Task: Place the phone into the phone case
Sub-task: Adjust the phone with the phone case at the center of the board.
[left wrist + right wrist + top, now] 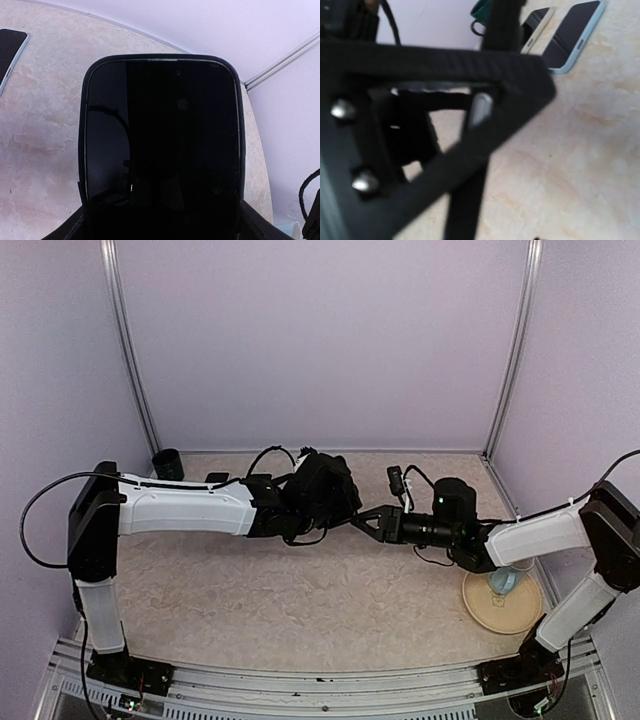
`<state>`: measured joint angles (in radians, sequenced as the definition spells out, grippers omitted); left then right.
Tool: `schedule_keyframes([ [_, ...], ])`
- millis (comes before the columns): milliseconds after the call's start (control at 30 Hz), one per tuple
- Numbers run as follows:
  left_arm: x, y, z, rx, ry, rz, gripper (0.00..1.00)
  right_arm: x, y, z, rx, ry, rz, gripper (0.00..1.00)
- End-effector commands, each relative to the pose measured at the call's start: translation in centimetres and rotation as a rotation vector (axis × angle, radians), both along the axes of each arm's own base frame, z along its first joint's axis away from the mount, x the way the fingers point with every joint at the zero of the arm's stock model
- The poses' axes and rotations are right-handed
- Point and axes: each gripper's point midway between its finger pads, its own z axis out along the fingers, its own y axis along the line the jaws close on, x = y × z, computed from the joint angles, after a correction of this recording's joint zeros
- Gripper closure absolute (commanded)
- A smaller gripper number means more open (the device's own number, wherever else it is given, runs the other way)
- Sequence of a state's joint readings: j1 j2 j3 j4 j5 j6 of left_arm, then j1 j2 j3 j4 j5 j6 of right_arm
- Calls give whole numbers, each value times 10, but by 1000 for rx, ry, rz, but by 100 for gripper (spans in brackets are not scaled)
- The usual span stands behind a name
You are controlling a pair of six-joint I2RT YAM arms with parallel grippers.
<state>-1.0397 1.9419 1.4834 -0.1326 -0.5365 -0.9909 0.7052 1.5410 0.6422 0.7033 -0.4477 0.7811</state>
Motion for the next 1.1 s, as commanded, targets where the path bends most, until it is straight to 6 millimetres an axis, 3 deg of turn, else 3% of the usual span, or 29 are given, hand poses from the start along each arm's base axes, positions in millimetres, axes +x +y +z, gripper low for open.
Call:
schedule_keyframes([
  [0,4,5,36,-70,-80,44,80,-4,9,19,65,-28,40,58],
  [400,0,7,36,-42,-104,70,80,6,19,12,40,29,28,85],
  [533,-1,8,36,-41,-105,82,80,10,22,7,0,48,12,100],
  [867,0,14,36,-22,-105,108,80,24,9,-30,-225,102,-150,100],
  [1067,1,17,35,-13,-104,116,80,27,4,-36,-282,111,-178,100],
])
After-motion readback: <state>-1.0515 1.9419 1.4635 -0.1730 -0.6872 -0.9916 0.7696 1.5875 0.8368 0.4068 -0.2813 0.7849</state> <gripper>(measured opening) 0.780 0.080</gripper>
